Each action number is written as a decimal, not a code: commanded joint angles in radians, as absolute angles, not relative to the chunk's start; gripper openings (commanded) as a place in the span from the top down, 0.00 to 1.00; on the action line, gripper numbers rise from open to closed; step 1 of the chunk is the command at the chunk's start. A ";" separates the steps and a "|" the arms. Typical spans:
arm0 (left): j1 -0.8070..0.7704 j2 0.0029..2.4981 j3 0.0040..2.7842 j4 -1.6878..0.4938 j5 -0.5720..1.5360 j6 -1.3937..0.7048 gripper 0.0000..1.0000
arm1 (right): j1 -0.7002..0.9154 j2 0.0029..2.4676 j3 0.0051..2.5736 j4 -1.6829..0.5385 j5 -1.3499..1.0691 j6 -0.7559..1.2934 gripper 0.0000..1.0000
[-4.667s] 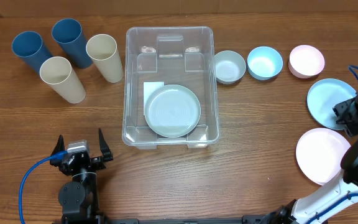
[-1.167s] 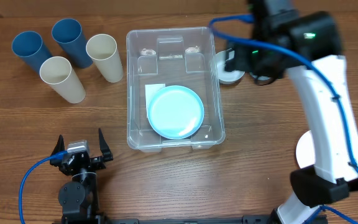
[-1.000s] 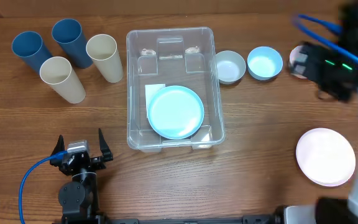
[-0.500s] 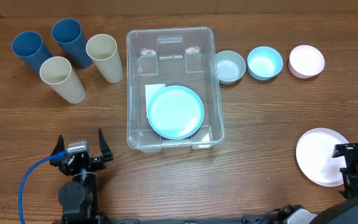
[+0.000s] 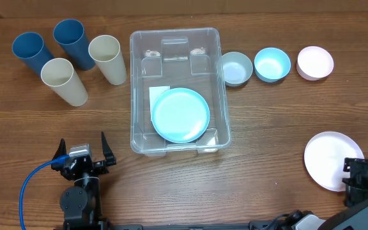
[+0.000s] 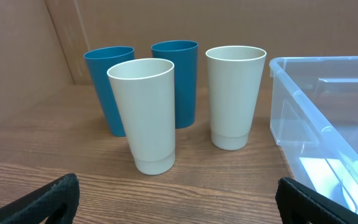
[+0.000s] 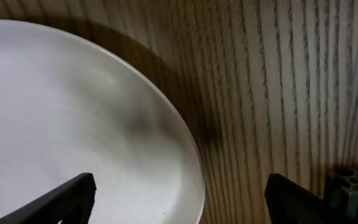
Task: Pack container
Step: 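Move the right gripper to the pink plate and grasp its rim, then carry the pink plate into the bin and release it on the stack, then move the right gripper to the light-blue bowl and grasp its rim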
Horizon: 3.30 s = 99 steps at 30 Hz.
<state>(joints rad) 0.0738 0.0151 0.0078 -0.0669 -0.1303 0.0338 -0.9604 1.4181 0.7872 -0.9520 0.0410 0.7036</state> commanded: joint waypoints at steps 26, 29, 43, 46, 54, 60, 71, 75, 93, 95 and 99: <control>0.079 0.006 0.005 -0.065 -0.122 0.049 0.00 | -0.829 1.413 0.893 -0.848 -0.290 0.563 0.96; 0.079 0.006 0.005 -0.065 -0.122 0.049 0.00 | -0.705 1.412 1.098 -0.986 -0.298 0.511 0.96; 0.079 0.006 0.005 -0.065 -0.122 0.049 0.00 | 0.315 1.493 1.493 -1.059 -0.282 0.422 0.96; 0.079 0.006 0.005 -0.065 -0.122 0.049 0.00 | 0.426 1.592 1.493 -1.048 -0.185 0.454 0.96; 0.079 0.006 0.005 -0.065 -0.122 0.049 0.00 | 0.444 1.848 1.491 -1.000 -0.157 0.457 0.96; 0.079 0.006 0.005 -0.065 -0.122 0.049 0.00 | 0.444 1.863 1.491 -1.022 -0.158 0.455 0.92; 0.079 0.006 0.005 -0.065 -0.122 0.049 0.00 | 0.444 1.863 1.617 -1.102 -0.283 0.339 0.65; 0.079 0.006 0.005 -0.065 -0.122 0.049 0.00 | 0.441 1.863 1.924 -1.359 -0.221 0.302 0.65; 0.079 0.006 0.005 -0.065 -0.122 0.049 0.00 | 0.316 1.863 1.571 -1.415 -0.041 0.502 0.53; 0.079 0.006 0.005 -0.065 -0.122 0.049 0.00 | 0.337 1.863 1.571 -1.402 -0.077 0.521 0.53; 0.079 0.006 0.005 -0.065 -0.122 0.049 0.00 | 0.387 1.863 1.571 -1.354 -0.101 0.587 0.53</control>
